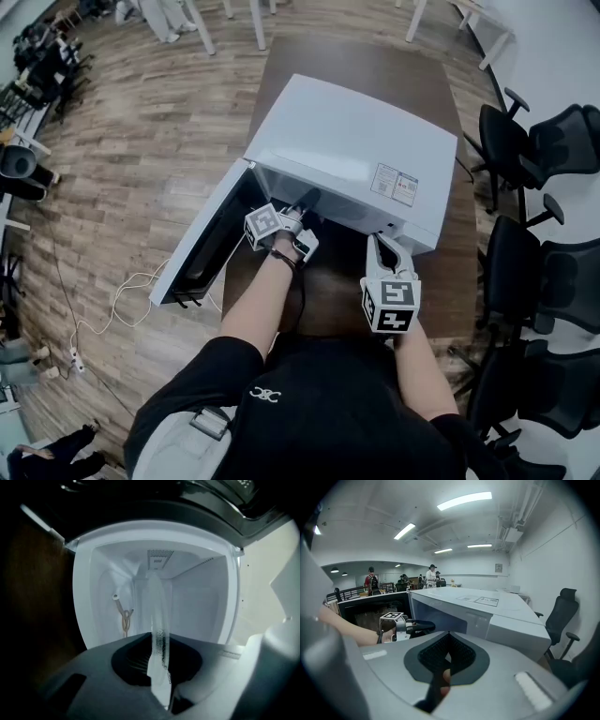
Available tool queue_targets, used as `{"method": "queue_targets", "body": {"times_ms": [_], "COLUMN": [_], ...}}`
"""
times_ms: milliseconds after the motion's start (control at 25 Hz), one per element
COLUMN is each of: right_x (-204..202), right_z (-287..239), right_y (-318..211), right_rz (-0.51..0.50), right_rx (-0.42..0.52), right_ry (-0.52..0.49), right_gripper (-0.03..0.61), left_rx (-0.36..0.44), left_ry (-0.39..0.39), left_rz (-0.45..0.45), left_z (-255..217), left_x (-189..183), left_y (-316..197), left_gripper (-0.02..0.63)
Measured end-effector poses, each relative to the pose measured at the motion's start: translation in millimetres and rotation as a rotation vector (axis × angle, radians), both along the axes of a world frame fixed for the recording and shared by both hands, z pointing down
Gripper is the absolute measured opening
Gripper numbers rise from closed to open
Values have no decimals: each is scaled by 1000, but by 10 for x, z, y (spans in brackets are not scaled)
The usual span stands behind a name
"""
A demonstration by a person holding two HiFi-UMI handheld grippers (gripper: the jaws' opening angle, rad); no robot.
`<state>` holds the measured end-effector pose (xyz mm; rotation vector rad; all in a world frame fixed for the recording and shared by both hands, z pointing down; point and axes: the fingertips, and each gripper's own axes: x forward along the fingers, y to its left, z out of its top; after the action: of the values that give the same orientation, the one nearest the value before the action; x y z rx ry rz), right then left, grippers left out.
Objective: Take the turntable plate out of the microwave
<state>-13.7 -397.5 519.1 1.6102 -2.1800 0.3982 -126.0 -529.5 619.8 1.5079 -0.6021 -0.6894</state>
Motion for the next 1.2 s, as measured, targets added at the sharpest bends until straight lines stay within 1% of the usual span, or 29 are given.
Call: {"method": "queue_targets", "body": {"times_ms": [80,160,280,400,560,720,920,1080,1200], "right_x": [-51,-97,-158,-207,-273,-315,-304,-299,-353], "right_z": [-29,-60,-112,-144,-121,-119,-123,-92,-68], "right_y": [-16,-32,-47,-67,-63,-38,-17,19,73], "right_rz": [-29,-53,-87,-121,-172,-217,-242,-260,-305], "right_rx": [13,27,44,54,50,45,32,28,31], "right_ry": [-13,-35,-76,-85,-94,-114,-184,-168,-141], "right_gripper": [9,9,9,8,8,8,8,8,8], "left_rx": [15,14,30,27,44,36,38,52,59], "left_ry": [10,6,27,1,5,16,35,38,44], "left_rz": [-7,-21,-40,-69,-81,-96,-128,-152,-155], "left_z": [-79,-108,-217,-209,-272,-316,-406,-489,-540], "left_x": [-25,-77,-149,-289,-353,-391,-482,-539,-566], "left_y": [88,191,375,575,876,1155,1452,1649,1757], "left_gripper": [34,35,34,35,35,35,35,35,35]}}
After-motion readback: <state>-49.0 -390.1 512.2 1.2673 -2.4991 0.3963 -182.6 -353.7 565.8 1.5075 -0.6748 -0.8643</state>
